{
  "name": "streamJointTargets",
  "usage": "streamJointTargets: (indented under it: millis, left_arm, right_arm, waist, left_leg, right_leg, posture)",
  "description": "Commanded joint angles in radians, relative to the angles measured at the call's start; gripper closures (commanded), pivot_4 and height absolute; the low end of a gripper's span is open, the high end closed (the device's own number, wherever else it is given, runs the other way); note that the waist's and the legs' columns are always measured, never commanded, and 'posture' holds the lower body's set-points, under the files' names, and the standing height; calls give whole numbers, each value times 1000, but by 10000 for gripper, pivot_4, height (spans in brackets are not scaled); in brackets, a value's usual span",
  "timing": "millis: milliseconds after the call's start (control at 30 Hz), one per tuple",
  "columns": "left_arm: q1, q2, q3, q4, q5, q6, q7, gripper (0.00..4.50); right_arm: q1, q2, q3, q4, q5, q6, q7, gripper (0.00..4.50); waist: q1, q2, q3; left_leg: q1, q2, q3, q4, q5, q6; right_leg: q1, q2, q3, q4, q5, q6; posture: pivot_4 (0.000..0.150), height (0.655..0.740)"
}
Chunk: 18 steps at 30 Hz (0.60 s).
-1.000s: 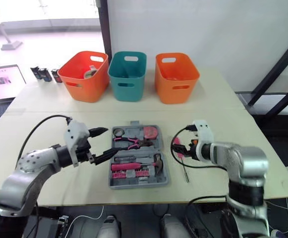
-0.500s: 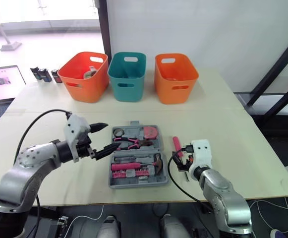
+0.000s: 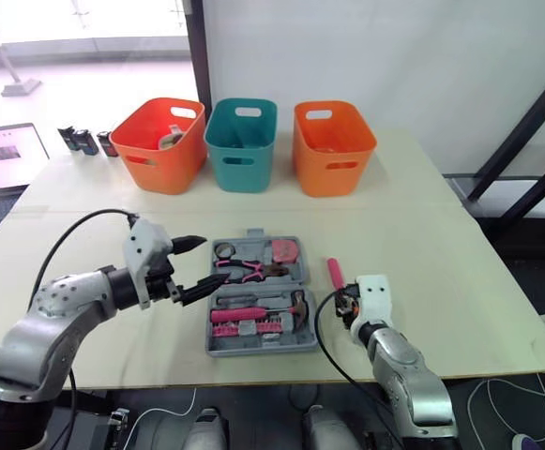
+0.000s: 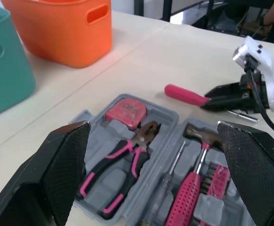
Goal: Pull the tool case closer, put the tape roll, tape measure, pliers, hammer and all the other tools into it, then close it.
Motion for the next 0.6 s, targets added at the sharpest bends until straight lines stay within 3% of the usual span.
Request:
streamJointTargets:
  millis: [33, 167, 367, 600]
  left_arm:
    - [15, 15, 42, 12, 7, -52, -22, 0]
    - [34, 12, 51, 42, 16, -89, -37, 0]
    - [78, 27, 96, 97, 23, -143, -66, 0]
    - [118, 107, 113, 153, 28, -159, -158, 0]
  right_arm:
    - [-17, -4, 7, -42, 3, -14, 0, 41435]
    - [-23, -47, 34, -103, -15, -12, 23, 41382]
    - [-147, -250, 45, -356, 55, 117, 204, 41382]
    - [-524, -584, 215, -442, 345, 431, 655, 41382]
  waist:
    - [0, 0, 0]
    - [0, 0, 0]
    - [-1, 1, 0]
    - [0, 1, 1]
  left_leg:
    - [0, 0, 0, 0, 0, 0]
    - [0, 0, 0, 0, 0, 0]
    - [0, 0, 0, 1, 0, 0]
    - [0, 0, 0, 0, 0, 0]
  right_leg:
    - [0, 0, 0, 0, 0, 0]
    - [0, 0, 0, 0, 0, 0]
    - [0, 0, 0, 0, 0, 0]
    - [0, 0, 0, 0, 0, -1]
  posture:
    - [1500, 7400]
    - [1500, 7400]
    - [1500, 7400]
    - [1500, 7400]
